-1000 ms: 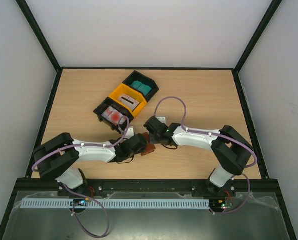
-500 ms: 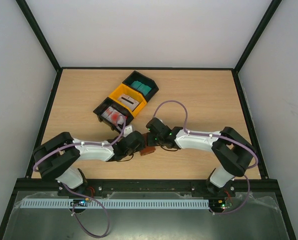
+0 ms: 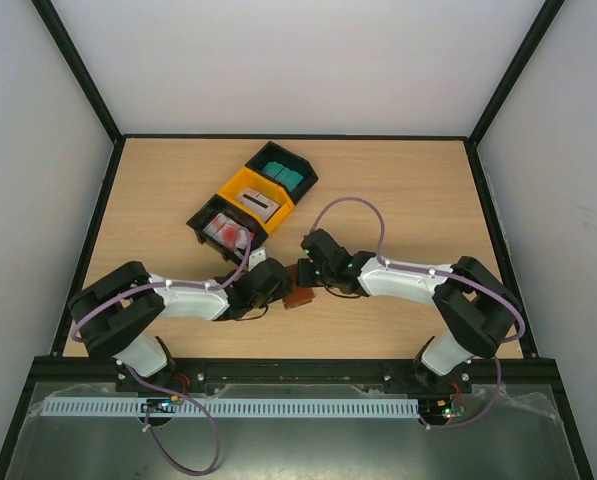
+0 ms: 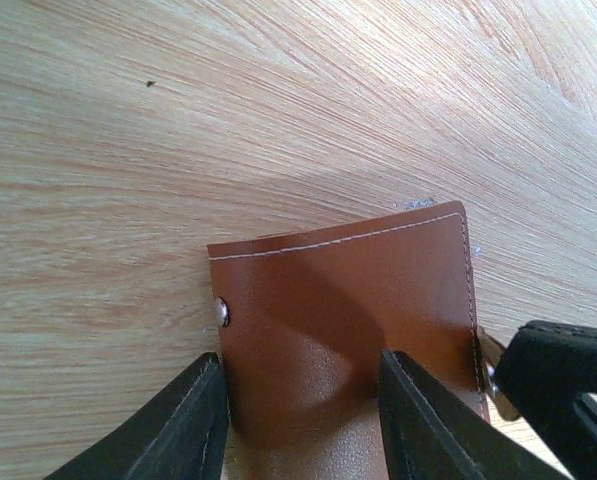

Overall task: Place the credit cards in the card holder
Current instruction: Close the card holder at the center of the board.

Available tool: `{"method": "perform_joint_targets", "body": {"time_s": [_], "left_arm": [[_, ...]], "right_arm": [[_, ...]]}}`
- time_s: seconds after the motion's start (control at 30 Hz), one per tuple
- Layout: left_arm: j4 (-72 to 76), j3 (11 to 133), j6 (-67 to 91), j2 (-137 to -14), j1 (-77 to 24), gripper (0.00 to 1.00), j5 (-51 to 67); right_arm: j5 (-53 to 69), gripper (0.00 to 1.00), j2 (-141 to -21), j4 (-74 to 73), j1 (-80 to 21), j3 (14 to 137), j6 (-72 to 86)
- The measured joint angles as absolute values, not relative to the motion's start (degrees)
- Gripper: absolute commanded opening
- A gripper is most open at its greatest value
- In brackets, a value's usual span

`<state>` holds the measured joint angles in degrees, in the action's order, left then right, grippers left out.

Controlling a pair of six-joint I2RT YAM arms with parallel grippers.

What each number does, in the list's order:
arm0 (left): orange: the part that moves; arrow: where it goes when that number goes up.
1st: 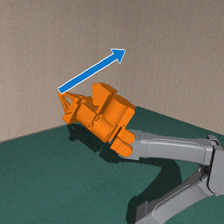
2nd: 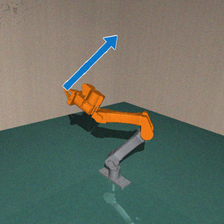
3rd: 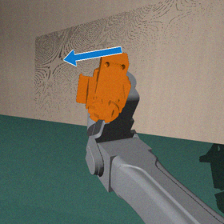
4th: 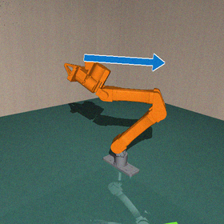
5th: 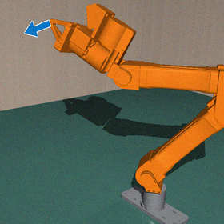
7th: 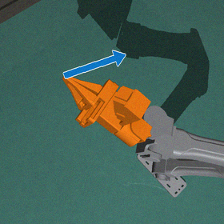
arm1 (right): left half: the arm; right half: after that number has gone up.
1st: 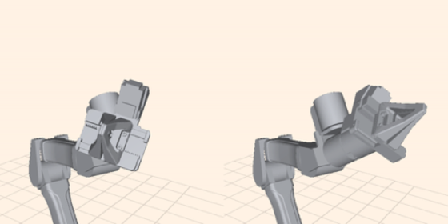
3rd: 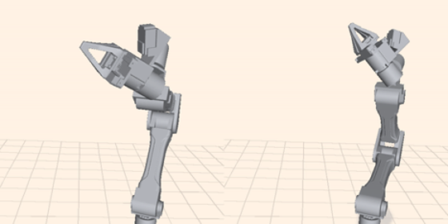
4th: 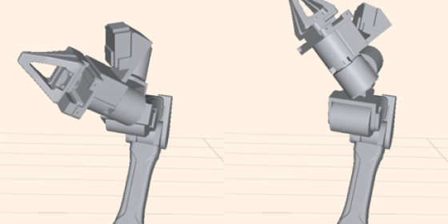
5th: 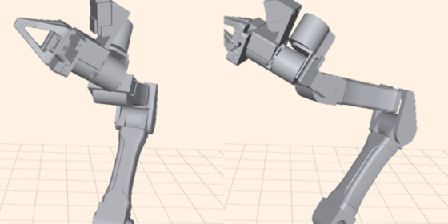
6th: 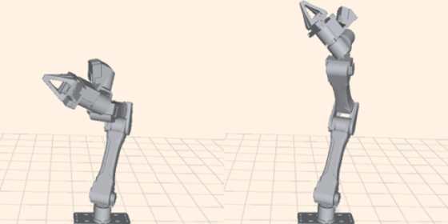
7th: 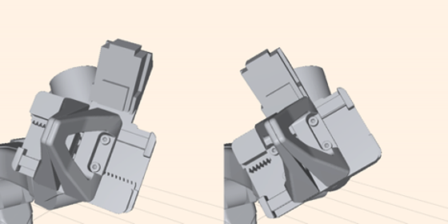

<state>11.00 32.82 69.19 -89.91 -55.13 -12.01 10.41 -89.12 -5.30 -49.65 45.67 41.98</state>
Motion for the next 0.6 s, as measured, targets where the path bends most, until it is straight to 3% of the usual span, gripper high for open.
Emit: {"method": "perform_joint_targets", "body": {"time_s": [0.6], "left_arm": [[18.5,31.1,68.3,-90.8,-53.0,0.4,-6.6]], "right_arm": [[14.4,0.02,-89.8,-5.3,-47.2,45.3,37.9]]}}
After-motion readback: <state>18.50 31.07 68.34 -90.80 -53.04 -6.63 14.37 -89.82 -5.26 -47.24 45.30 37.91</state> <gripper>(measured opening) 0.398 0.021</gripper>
